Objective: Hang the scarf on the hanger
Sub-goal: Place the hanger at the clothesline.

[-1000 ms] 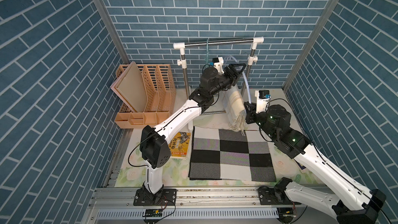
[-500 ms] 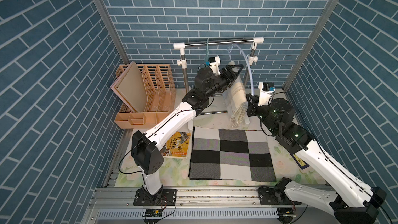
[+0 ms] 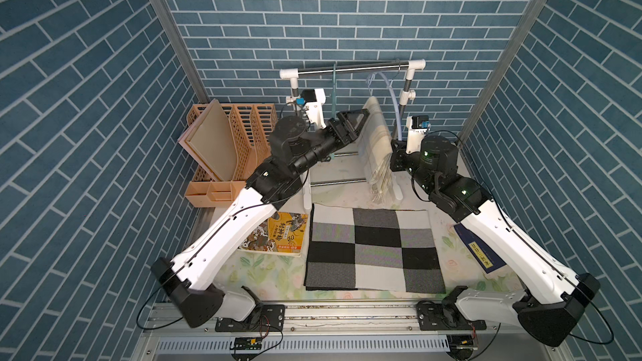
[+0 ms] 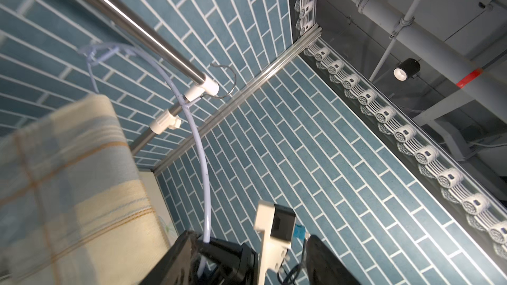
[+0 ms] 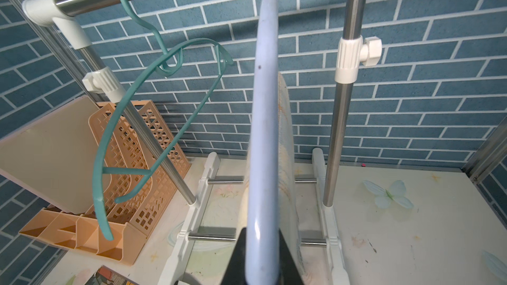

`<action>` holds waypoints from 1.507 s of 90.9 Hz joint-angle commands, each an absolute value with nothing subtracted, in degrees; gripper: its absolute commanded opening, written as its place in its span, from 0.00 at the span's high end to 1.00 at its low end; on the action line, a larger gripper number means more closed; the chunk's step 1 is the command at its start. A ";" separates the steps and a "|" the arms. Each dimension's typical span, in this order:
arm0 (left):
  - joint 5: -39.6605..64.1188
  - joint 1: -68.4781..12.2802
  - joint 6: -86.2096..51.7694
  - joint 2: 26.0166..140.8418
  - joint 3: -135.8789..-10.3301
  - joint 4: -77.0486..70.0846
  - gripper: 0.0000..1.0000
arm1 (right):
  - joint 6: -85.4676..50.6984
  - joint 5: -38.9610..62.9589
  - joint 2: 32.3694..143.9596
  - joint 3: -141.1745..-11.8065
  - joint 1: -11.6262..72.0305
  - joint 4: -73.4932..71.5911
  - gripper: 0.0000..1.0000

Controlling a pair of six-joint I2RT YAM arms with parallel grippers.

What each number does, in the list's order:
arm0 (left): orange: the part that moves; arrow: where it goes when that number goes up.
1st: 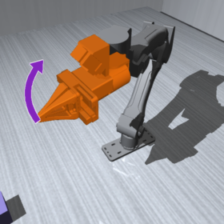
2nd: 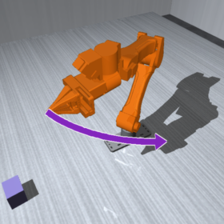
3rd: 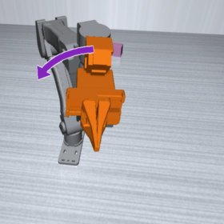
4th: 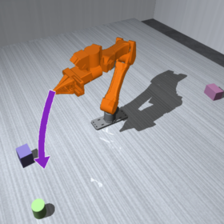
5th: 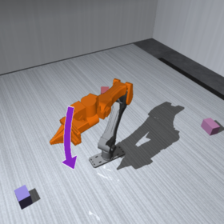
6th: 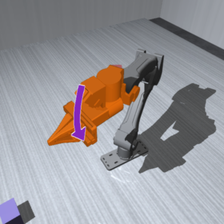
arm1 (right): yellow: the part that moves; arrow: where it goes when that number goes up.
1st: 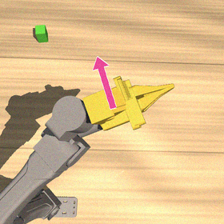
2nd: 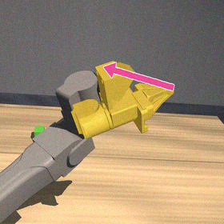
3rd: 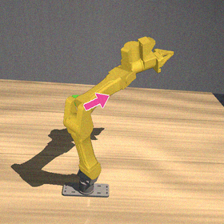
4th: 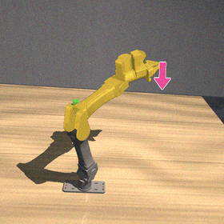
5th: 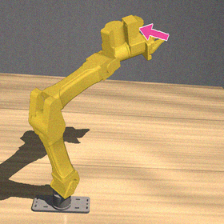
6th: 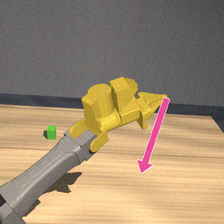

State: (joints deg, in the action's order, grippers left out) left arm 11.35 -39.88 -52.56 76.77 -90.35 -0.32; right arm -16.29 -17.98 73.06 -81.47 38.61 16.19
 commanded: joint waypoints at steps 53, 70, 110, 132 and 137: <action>-7.50 -39.64 -36.53 51.83 -62.64 1.31 0.27 | -20.12 -13.09 85.46 -98.74 31.52 23.15 1.00; -8.99 -39.65 -36.47 50.89 -58.61 1.19 0.27 | -20.41 -12.22 85.32 -96.70 30.85 23.91 1.00; -10.94 -39.66 -36.88 50.12 -53.61 1.96 0.26 | -21.27 -12.32 80.24 -93.73 30.67 24.47 0.49; -13.15 -39.64 -37.04 47.95 -50.42 3.85 0.25 | -21.59 -11.41 74.26 -92.91 30.75 29.31 0.34; -13.63 -39.64 -37.22 47.29 -49.25 4.47 0.25 | -22.05 -11.16 71.58 -91.04 30.75 30.36 0.34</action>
